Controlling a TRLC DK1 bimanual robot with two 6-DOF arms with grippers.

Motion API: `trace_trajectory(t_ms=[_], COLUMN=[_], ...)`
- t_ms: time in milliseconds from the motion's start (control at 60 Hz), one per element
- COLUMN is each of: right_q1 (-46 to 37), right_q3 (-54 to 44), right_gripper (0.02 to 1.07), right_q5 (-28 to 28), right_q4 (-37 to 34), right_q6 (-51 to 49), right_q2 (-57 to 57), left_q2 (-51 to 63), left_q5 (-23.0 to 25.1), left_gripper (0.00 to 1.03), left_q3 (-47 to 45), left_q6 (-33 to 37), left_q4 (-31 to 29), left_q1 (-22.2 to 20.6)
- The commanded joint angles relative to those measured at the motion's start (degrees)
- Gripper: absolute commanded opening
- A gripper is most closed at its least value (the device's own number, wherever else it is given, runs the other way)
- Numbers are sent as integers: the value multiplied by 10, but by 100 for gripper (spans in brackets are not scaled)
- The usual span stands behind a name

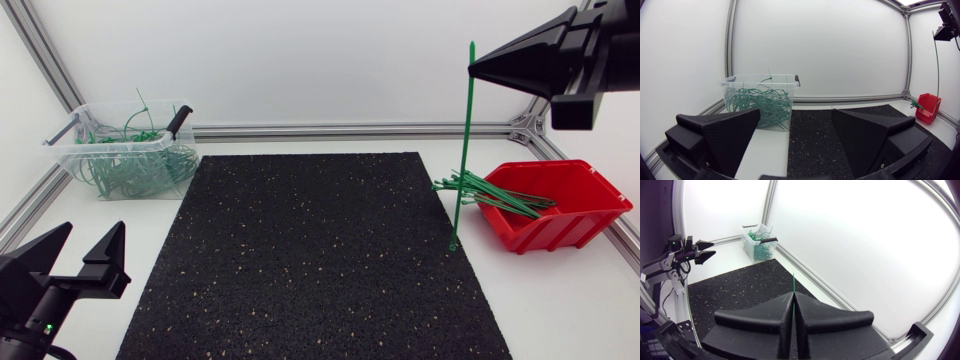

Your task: Take a green cable tie from the red box, thread the tail through the head to close it, then place it in the transparent bin on the left.

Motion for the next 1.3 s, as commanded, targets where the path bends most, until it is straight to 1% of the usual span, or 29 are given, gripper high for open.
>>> trace_trajectory(t_ms=[0, 83, 183, 267, 483, 767, 967, 1017, 1067, 1200, 1250, 1283], right_q1=[23, 42, 44, 44, 39, 31, 36, 40, 55, 101, 130, 164], right_q3=[-14, -14, -23, -33, -60, -79, -85, -87, -93, -94, -95, -101], right_gripper=[8, 8, 8, 8, 8, 8, 8, 8, 8, 8, 8, 8], right_q5=[1, -9, -30, -62, -104, -149, -149, -138, -100, -22, 24, 85], right_q4=[-5, -12, -10, -8, 11, 39, 68, 75, 93, 97, 102, 111], right_q6=[47, 100, 142, 207, 294, 363, 387, 386, 382, 368, 361, 352], right_q2=[9, 20, 21, 30, 45, 68, 78, 74, 66, 54, 47, 40], left_q2=[-2, -2, -2, -2, -1, 2, 2, 3, 3, 2, 3, 3], left_q5=[-2, -2, -2, -2, -2, -2, -2, -2, -2, -2, -2, -2], left_gripper=[99, 99, 99, 99, 99, 99, 99, 99, 99, 99, 99, 99], left_q3=[-22, -22, -22, -22, -22, -21, -21, -22, -22, -22, -22, -21], left_q6=[-8, -8, -8, -8, -8, -8, -8, -8, -8, -8, -8, -8], left_q4=[-15, -15, -15, -16, -17, -17, -17, -17, -17, -17, -17, -17], left_q1=[-3, -3, -3, -3, -8, -13, -15, -15, -15, -16, -16, -16])
